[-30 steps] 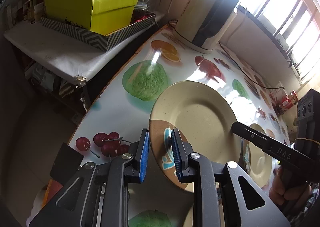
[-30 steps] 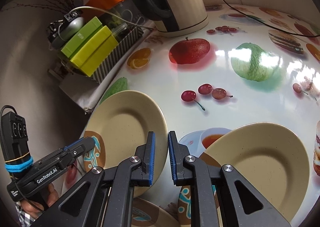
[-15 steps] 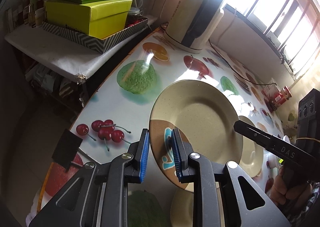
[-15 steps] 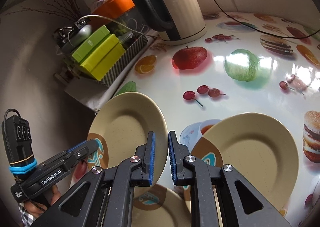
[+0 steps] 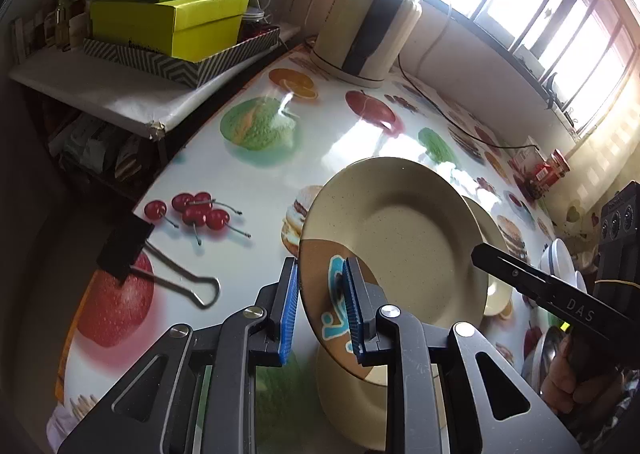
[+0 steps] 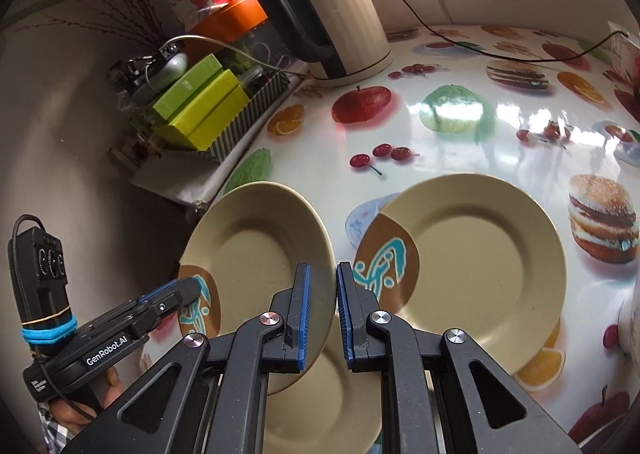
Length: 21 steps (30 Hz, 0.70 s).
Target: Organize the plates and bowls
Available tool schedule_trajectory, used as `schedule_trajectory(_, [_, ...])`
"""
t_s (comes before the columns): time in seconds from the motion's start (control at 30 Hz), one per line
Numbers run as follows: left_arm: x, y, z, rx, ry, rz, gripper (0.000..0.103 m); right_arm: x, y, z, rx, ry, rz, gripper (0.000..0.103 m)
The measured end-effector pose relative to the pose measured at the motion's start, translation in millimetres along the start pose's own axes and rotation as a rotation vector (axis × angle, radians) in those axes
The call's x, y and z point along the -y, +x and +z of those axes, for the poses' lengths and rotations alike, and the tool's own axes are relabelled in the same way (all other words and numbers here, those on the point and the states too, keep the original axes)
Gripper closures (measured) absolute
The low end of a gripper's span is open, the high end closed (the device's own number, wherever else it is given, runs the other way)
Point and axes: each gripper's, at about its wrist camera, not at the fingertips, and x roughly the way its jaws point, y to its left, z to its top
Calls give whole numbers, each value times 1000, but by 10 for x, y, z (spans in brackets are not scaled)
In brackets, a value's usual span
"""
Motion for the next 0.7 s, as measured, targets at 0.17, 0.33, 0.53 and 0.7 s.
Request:
schedule_trajectory(0.17, [29,-20,-128,-15,9,-3,80,20,-91,-150,-4,17,-6,89])
schedule_trajectory(0.33, [79,-22,-249,-34,26,-2,80,76,-132,-301,-9,35,-12,89])
schedule_trajectory(0.53, [95,-3,-365,-57,34,-4,80,151,-182,-473,-13,67,-17,89])
schedule_trajectory(0.7, [116,-8,-417,-63,42,-4,80,181,-198,-549,-18,80,-20,89])
